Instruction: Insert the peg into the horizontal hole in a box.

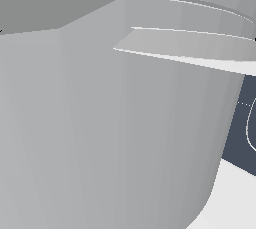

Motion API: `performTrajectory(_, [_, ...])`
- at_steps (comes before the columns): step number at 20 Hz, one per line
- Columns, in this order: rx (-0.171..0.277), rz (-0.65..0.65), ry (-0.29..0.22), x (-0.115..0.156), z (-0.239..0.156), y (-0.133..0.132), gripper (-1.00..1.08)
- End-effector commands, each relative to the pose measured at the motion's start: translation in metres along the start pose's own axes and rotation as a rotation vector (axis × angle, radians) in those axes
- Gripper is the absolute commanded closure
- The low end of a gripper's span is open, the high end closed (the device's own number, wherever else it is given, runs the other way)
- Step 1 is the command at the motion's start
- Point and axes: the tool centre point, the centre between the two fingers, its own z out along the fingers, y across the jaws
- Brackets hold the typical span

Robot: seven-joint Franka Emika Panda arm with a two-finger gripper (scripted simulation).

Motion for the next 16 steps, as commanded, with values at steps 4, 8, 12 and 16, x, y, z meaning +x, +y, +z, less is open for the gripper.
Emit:
performTrajectory(4, [0.002,0.006,0.0,-0.002,0.028,-0.001,-0.92])
performTrajectory(8, [0.002,0.006,0.0,-0.001,0.035,-0.001,-0.92])
performTrajectory(12, [0.002,0.006,0.0,-0.001,0.035,0.0,1.08])
performTrajectory(16, [0.002,0.006,0.0,-0.001,0.035,0.0,1.08])
